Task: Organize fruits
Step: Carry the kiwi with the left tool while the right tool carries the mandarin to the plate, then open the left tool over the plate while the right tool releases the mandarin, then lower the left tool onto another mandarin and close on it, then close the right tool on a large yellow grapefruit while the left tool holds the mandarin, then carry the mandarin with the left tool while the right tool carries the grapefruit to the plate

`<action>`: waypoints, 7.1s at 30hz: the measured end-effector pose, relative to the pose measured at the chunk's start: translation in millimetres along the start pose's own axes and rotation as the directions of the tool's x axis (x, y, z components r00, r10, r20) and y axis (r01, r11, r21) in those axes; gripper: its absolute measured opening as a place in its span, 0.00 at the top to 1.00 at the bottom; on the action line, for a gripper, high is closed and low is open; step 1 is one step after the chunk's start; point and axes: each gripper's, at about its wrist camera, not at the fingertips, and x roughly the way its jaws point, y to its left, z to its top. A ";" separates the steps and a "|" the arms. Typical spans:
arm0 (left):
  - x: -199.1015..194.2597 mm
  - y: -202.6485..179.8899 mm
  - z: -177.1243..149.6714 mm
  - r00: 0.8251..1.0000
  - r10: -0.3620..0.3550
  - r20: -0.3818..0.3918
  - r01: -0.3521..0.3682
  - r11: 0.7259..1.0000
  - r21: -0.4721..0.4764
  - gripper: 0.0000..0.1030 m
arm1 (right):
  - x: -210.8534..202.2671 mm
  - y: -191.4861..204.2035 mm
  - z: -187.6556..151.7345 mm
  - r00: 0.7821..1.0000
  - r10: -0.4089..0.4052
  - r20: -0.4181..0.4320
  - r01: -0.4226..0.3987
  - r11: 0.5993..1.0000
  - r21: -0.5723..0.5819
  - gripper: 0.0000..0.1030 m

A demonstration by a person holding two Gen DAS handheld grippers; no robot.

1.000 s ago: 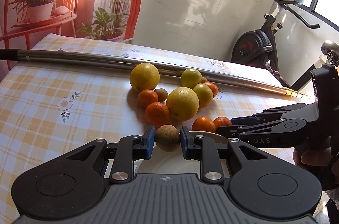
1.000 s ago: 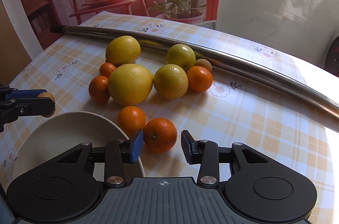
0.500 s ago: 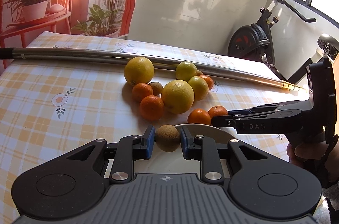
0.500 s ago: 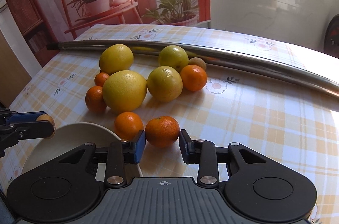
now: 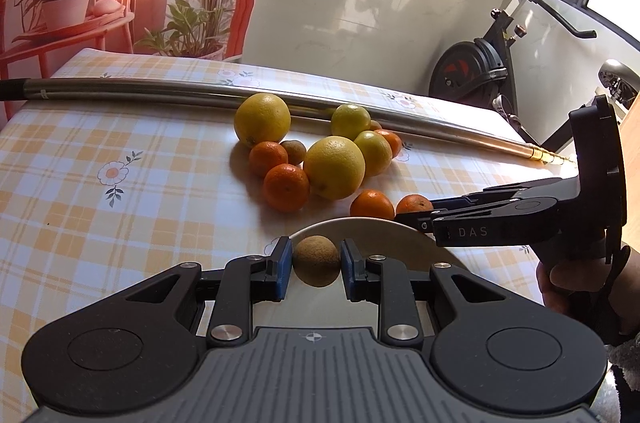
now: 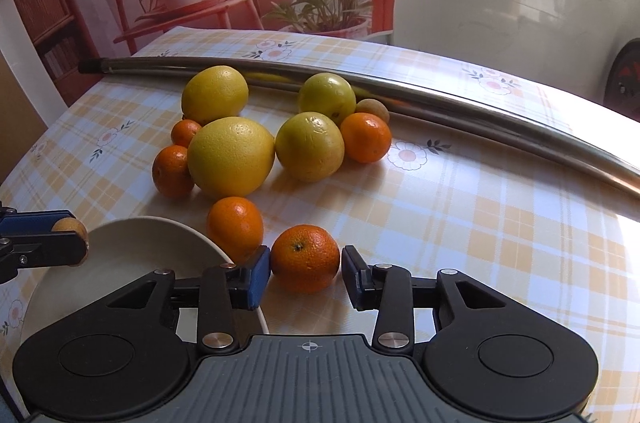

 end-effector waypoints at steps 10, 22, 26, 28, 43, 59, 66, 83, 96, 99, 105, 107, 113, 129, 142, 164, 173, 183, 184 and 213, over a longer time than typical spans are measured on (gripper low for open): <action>0.3 -0.2 -1.0 1.000 0.003 -0.009 -0.003 1.000 0.002 0.73 | -7.1 0.6 -2.3 0.999 -0.009 0.032 0.008 1.000 0.021 0.67; -8.5 -2.6 -17.5 0.999 0.002 -0.051 0.001 0.999 0.050 0.73 | -58.3 36.5 -37.2 0.997 0.046 0.055 -0.043 0.998 -0.046 0.67; -13.4 -2.4 -23.9 0.998 0.022 -0.063 -0.018 0.997 0.073 0.73 | -60.7 50.7 -59.0 0.997 0.075 0.001 -0.075 0.994 -0.077 0.67; -16.2 -2.1 -26.4 0.997 0.023 -0.071 -0.018 0.997 0.075 0.73 | -62.0 54.1 -66.6 0.997 0.076 -0.015 -0.077 0.994 -0.074 0.67; -17.4 0.2 -43.1 0.989 0.039 -0.142 -0.026 0.995 0.092 0.73 | -74.4 57.3 -88.3 1.000 0.026 -0.015 -0.027 0.998 -0.065 0.67; -20.1 -4.4 -45.7 0.993 -0.026 -0.113 0.036 0.995 0.088 0.41 | -80.7 59.4 -88.6 0.999 0.037 0.036 -0.034 0.997 -0.068 0.52; -30.3 -4.1 -40.6 0.999 -0.018 -0.049 0.022 0.997 0.075 0.11 | -88.1 56.7 -86.1 0.996 0.002 0.095 0.003 0.999 -0.051 0.42; -37.9 17.0 -10.5 0.986 0.164 0.040 -0.164 0.986 0.002 0.05 | -101.4 22.5 -68.8 0.981 -0.029 0.192 0.011 0.996 0.091 0.01; -38.2 24.7 9.2 0.984 0.121 0.131 -0.114 0.992 -0.056 0.00 | -95.8 9.1 -53.5 0.974 -0.078 0.211 0.055 0.992 0.113 0.00; -38.2 27.3 8.6 0.972 0.098 0.212 -0.083 0.993 -0.082 0.00 | -94.0 7.4 -48.1 0.972 -0.085 0.219 0.063 0.993 0.102 0.00; -25.1 23.6 19.3 0.970 0.109 0.217 -0.101 0.994 -0.050 0.00 | -86.0 3.0 -36.3 0.971 -0.081 0.227 0.062 0.994 0.089 0.00; -18.5 23.3 24.2 0.974 0.109 0.197 -0.104 0.994 -0.038 0.00 | -82.6 1.2 -32.6 0.970 -0.083 0.228 0.064 0.994 0.087 0.00; 1.6 19.8 37.3 0.974 0.183 0.131 -0.187 0.982 0.019 0.00 | -73.7 -3.9 -23.0 0.968 -0.094 0.231 0.077 0.994 0.082 0.00; 49.7 36.7 64.0 0.990 0.141 0.024 -0.139 0.989 -0.052 0.20 | -60.6 -22.9 -9.2 0.963 -0.105 0.247 0.077 0.990 0.118 0.00; 89.0 44.1 70.5 0.995 0.089 -0.054 -0.094 0.991 -0.092 0.46 | -50.9 -38.1 -16.0 0.969 -0.103 0.223 0.066 0.984 0.168 0.00; 86.7 38.5 66.0 1.000 0.004 -0.025 -0.006 0.999 -0.052 0.65 | -36.9 -35.8 -8.5 0.982 -0.061 0.181 0.033 0.987 0.155 0.04; 48.6 37.5 59.6 0.999 0.018 0.029 -0.018 1.000 -0.002 0.65 | -26.0 -7.3 15.2 0.984 0.036 0.174 -0.037 0.999 0.004 0.23; 26.3 45.4 48.2 0.998 0.008 0.061 -0.007 1.000 -0.017 0.65 | 3.3 42.9 54.7 0.986 0.154 0.068 -0.123 0.935 -0.333 0.42; 25.2 45.8 47.4 0.998 0.008 0.063 -0.007 1.000 -0.017 0.65 | 6.6 47.4 58.5 0.987 0.155 0.052 -0.127 0.927 -0.354 0.43; 12.3 46.7 34.0 0.996 0.015 0.087 -0.014 1.000 -0.011 0.65 | 40.5 76.5 64.1 0.999 0.039 -0.032 -0.050 0.848 -0.527 0.47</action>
